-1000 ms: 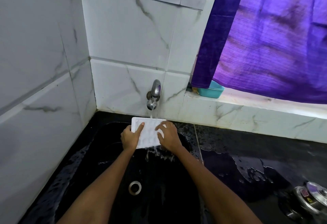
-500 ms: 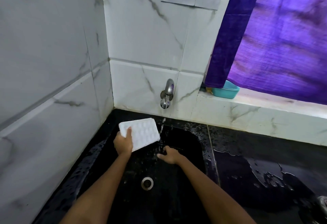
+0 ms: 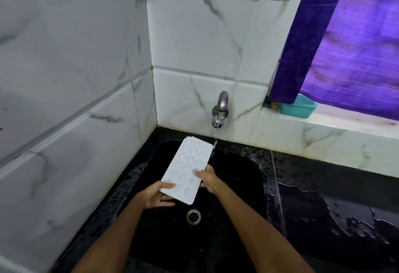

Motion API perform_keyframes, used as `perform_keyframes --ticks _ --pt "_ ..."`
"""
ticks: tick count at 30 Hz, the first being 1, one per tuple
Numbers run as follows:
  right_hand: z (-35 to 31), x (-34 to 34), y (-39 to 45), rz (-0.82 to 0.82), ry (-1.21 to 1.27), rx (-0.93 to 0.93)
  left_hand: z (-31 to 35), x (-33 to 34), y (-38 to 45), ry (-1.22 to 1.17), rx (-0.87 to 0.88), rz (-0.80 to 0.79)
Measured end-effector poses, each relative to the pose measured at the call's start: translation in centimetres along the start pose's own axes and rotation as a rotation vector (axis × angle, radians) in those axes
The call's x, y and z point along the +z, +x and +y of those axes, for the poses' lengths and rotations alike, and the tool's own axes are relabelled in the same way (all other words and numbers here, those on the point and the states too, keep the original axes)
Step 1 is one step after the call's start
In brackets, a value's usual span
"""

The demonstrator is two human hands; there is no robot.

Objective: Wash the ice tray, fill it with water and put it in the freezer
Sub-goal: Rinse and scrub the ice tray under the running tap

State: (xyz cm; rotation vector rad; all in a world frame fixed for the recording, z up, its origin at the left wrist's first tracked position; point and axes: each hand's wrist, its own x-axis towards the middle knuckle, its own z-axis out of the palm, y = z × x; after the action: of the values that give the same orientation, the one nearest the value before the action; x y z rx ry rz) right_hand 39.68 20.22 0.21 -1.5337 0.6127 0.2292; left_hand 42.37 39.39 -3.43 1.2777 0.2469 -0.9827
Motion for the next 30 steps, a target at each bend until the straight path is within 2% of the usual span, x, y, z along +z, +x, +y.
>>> perform_keyframes --ticks 3,7,10,12,15,18,30 --pt "0.7 -1.3 -0.4 -0.016 -0.106 -0.002 1.4 1.1 0.6 0.065 0.000 0.056" --pt "1.8 -2.9 -0.4 -0.128 -0.219 0.033 2.1 5.0 2.3 0.160 0.205 0.175" --pt "0.9 -4.6 0.3 0.043 -0.385 -0.071 1.4 7.8 3.9 0.241 0.347 0.430" --pt "-0.4 -5.6 0.6 0.147 -0.494 -0.175 1.2 9.0 4.5 0.223 0.395 0.493" --pt "-1.9 -6.2 1.1 0.153 -0.619 -0.263 1.8 9.9 4.9 0.263 0.428 0.562" --pt "-2.1 -5.5 1.5 0.105 -0.655 -0.209 1.9 9.8 4.8 0.371 0.419 0.661" --pt "-1.1 -4.6 1.9 0.219 -0.892 -0.157 -0.7 10.0 4.0 0.552 0.430 0.645"
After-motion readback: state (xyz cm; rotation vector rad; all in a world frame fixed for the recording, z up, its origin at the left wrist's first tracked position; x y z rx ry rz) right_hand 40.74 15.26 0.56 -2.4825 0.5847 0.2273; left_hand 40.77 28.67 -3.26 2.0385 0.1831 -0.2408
